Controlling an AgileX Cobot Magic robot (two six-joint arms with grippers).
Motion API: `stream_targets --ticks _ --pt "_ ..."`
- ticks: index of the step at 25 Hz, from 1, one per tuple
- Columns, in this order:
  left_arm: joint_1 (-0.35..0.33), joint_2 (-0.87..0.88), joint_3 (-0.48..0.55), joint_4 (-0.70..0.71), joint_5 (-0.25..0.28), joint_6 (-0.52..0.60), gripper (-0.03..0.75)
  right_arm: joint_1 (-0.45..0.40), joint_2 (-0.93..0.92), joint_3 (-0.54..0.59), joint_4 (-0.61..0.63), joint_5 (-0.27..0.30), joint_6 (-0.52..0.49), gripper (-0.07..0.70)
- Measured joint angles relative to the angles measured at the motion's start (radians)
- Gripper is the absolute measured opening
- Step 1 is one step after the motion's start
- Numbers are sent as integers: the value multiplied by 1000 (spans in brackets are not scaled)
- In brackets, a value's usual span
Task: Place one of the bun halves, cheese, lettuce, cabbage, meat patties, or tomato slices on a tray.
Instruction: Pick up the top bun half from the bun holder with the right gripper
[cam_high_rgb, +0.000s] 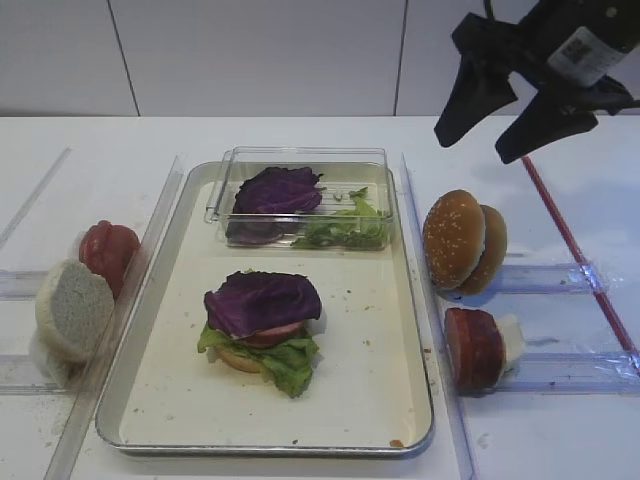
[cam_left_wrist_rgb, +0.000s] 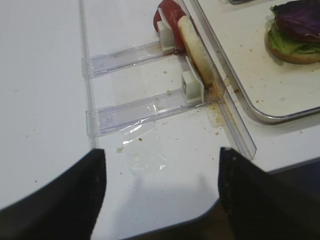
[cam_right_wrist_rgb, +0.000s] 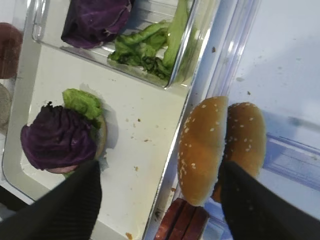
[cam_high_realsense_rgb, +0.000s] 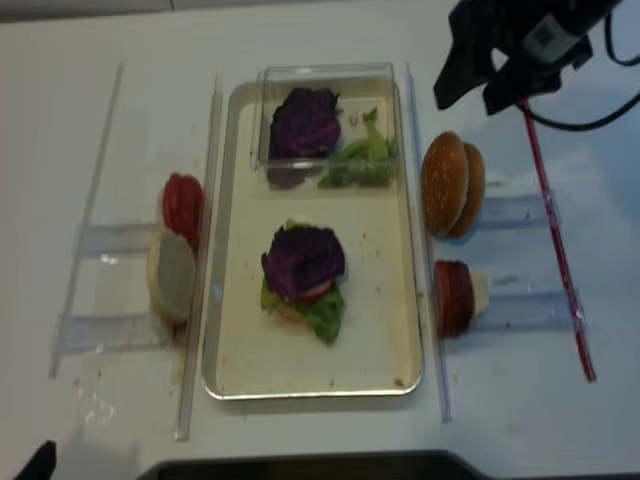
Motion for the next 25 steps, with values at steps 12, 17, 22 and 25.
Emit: stream_targets --ticks 12,17,22,25 --pt "0 0 0 2 0 -2 440 19 102 -37 -57 -4 34 517" --pt "0 0 0 8 0 -2 440 19 133 -37 -57 -4 36 517" --pt "0 0 0 8 0 -3 440 28 163 -37 -55 -7 36 517" --pt "2 0 0 8 0 -3 440 47 176 -37 -46 -10 36 513"
